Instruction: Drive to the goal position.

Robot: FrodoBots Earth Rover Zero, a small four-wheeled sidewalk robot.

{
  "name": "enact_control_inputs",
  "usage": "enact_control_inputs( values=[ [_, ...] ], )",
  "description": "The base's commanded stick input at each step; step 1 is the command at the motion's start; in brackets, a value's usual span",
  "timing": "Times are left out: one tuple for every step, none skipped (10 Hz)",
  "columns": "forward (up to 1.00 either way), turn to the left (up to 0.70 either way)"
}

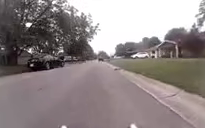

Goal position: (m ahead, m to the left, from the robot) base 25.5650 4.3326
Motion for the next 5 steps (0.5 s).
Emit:
enact_control_inputs(
  values=[
    [1.0,0.0],
    [1.0,0.0],
    [1.0,0.0],
    [1.0,0.0],
    [1.0,0.0]
  ],
)
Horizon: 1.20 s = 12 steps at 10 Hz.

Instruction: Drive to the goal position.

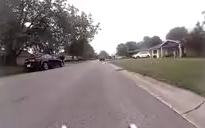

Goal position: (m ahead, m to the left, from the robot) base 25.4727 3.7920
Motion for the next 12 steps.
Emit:
enact_control_inputs(
  values=[
    [1.0,0.0],
    [1.0,0.0],
    [1.0,0.0],
    [1.0,0.0],
    [1.0,0.0],
    [1.0,0.0],
    [1.0,0.0],
    [1.0,-0.02],
    [1.0,-0.17],
    [1.0,-0.32],
    [1.0,-0.27],
    [1.0,-0.12]
  ],
)
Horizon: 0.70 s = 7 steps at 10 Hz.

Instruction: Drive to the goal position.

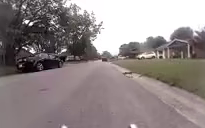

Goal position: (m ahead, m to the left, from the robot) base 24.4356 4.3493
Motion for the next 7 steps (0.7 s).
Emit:
enact_control_inputs(
  values=[
    [1.0,-0.03],
    [1.0,-0.01],
    [1.0,0.0],
    [1.0,0.0],
    [1.0,0.0],
    [1.0,0.0],
    [1.0,0.0]
  ],
)
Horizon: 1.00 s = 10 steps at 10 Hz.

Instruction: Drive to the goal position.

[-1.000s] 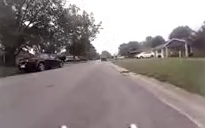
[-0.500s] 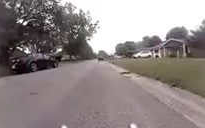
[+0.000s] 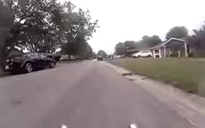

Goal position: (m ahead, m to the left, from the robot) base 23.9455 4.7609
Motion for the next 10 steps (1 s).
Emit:
enact_control_inputs(
  values=[
    [1.0,0.0],
    [1.0,0.0],
    [1.0,0.0],
    [1.0,0.0],
    [1.0,0.0],
    [1.0,0.0],
    [1.0,0.0],
    [1.0,0.0],
    [1.0,0.0],
    [1.0,0.0]
  ],
)
